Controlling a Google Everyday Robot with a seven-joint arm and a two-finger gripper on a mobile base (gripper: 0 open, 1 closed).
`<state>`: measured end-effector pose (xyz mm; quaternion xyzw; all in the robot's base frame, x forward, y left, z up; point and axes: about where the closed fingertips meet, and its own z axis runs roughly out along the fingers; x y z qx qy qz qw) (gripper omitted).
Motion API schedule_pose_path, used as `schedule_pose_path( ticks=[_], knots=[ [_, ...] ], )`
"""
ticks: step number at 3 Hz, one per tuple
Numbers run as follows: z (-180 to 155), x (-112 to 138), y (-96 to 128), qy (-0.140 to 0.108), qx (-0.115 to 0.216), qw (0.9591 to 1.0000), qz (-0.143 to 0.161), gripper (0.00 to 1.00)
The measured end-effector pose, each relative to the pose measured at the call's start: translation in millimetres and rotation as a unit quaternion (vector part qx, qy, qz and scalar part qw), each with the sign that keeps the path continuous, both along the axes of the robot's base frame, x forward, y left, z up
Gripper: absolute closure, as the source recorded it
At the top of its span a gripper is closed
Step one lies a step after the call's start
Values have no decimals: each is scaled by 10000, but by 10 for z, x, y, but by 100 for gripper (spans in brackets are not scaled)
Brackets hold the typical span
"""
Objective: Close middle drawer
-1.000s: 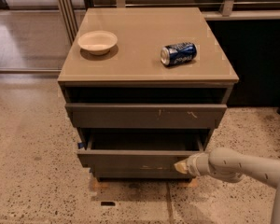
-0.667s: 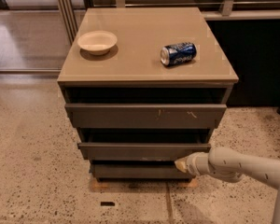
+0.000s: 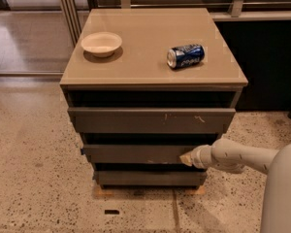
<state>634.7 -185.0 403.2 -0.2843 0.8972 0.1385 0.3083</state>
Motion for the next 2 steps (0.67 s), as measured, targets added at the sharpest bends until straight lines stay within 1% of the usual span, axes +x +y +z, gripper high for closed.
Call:
schedule_pose_path(
  ticks=[1, 2],
  knots=[
    [-1, -5, 9, -2, -13, 10000, 30, 100],
    [9, -33, 2, 24, 85, 9997, 242, 100]
  ],
)
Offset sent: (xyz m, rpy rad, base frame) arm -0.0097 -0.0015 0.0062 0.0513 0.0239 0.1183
